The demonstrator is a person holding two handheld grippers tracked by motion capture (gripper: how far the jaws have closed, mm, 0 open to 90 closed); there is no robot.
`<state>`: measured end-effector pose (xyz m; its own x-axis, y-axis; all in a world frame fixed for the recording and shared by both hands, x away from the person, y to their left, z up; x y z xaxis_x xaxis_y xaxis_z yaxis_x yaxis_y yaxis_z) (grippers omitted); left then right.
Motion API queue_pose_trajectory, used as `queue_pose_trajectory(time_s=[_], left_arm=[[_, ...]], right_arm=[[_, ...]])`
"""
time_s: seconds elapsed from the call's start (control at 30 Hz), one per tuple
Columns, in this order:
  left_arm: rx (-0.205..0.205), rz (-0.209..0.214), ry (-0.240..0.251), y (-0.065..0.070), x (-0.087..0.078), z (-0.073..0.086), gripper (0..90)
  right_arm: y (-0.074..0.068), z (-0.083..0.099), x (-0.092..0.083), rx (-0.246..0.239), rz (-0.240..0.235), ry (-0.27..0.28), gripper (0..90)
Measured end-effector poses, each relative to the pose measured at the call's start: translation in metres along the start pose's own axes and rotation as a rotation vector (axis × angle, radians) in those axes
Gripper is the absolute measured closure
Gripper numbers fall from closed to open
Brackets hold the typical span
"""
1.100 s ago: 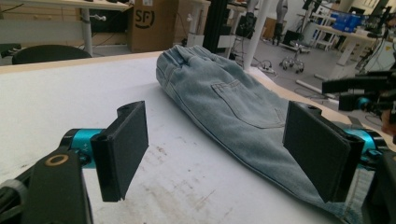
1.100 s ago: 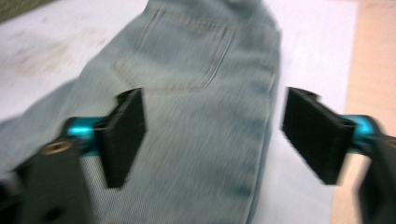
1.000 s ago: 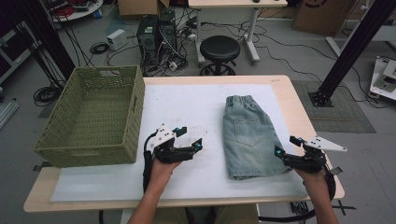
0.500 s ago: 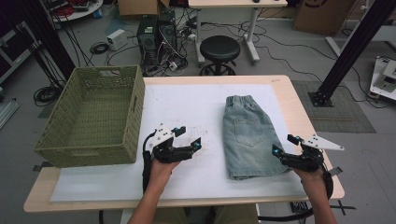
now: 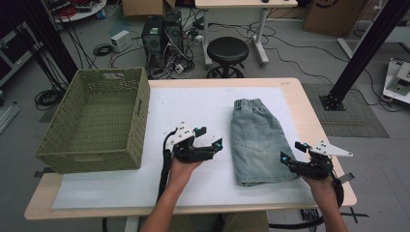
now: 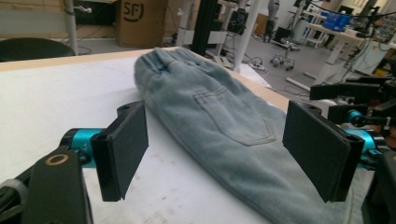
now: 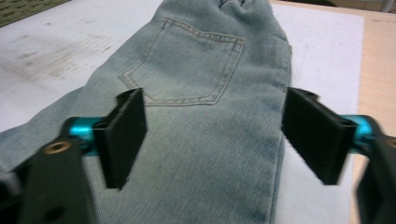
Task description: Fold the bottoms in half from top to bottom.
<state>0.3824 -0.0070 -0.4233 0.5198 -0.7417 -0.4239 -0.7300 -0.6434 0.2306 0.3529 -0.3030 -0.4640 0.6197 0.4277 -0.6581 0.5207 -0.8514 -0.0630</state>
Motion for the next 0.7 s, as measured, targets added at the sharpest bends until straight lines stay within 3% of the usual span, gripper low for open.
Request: queue_pose_trajectory(time_s=[0.2,0.43,0.7], left_arm=[[0.007,0.007,-0.094,0.013,0.035,0.002,22.3],[-0.025,-0.041,-0.227,0.015,0.076,0.012,22.3],[-0.048,-0.114,-0.344,0.011,0.100,0.029,22.3]], right_arm=[[0.000,0.002,-0.004,0.010,-0.003,0.008,25.5],[0.001,0.003,-0.004,0.016,-0.009,0.005,25.5],[0.002,0.004,-0.006,0.019,-0.012,0.007,25.5]])
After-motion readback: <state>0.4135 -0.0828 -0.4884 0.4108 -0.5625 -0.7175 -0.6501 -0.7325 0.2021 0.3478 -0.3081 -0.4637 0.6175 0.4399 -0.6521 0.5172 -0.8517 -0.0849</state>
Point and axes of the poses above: each handheld gripper's, and its own axes: x roughly forward along the jaws, z roughly out of its underside, y roughly to its right, the point moved 8 cm from there along x, roughly forward along the jaws, and after that the axes turned 14 degrees about -y, right-handed, at the moved point
